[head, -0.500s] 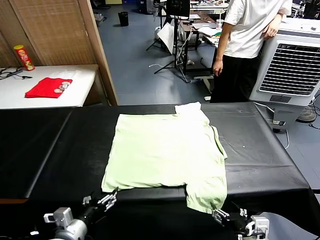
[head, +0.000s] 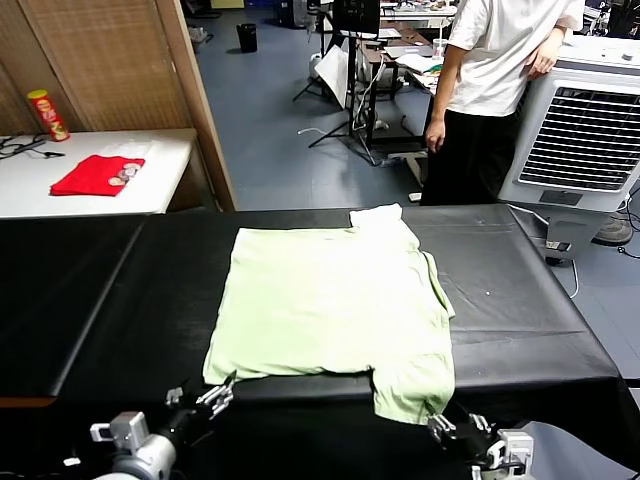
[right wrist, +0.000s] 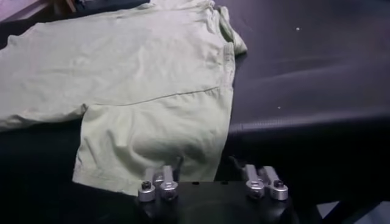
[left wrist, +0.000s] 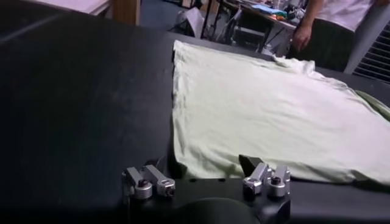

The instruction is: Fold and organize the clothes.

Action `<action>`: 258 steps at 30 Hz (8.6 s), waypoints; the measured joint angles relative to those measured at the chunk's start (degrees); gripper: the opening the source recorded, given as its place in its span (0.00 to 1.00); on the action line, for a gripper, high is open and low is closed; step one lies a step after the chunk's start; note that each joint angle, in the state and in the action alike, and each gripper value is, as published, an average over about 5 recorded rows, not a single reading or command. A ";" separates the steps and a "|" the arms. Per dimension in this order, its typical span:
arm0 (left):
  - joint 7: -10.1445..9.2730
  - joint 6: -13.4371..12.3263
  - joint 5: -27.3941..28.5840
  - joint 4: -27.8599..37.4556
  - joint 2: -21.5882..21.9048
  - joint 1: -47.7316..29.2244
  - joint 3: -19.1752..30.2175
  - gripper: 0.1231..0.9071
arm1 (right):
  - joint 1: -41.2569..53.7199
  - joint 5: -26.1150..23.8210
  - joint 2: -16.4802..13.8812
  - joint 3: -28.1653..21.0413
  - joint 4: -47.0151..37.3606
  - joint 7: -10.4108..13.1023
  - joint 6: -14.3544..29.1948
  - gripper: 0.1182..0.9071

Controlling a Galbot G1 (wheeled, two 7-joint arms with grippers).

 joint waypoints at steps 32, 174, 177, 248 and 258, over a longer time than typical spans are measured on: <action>-0.07 -7.28 4.42 0.01 -2.45 -7.84 1.04 0.01 | 17.78 2.26 -6.11 -0.14 -8.71 -1.47 12.96 0.00; -5.75 9.29 -9.86 42.14 6.51 -56.27 19.56 0.86 | 77.30 5.96 -3.83 -24.99 -68.17 -2.38 2.25 0.86; -5.25 9.03 -9.62 42.59 6.48 -56.34 19.57 0.85 | 77.51 6.11 -3.55 -25.09 -68.66 -2.43 2.23 0.86; -4.48 6.53 5.18 5.46 12.95 -15.35 5.51 0.17 | 36.26 15.05 -20.80 -13.15 -14.45 6.57 -7.63 0.38; -4.33 6.09 1.23 5.57 12.03 -19.18 4.10 0.81 | 40.59 10.89 -19.03 -12.52 -17.40 4.04 -5.35 0.86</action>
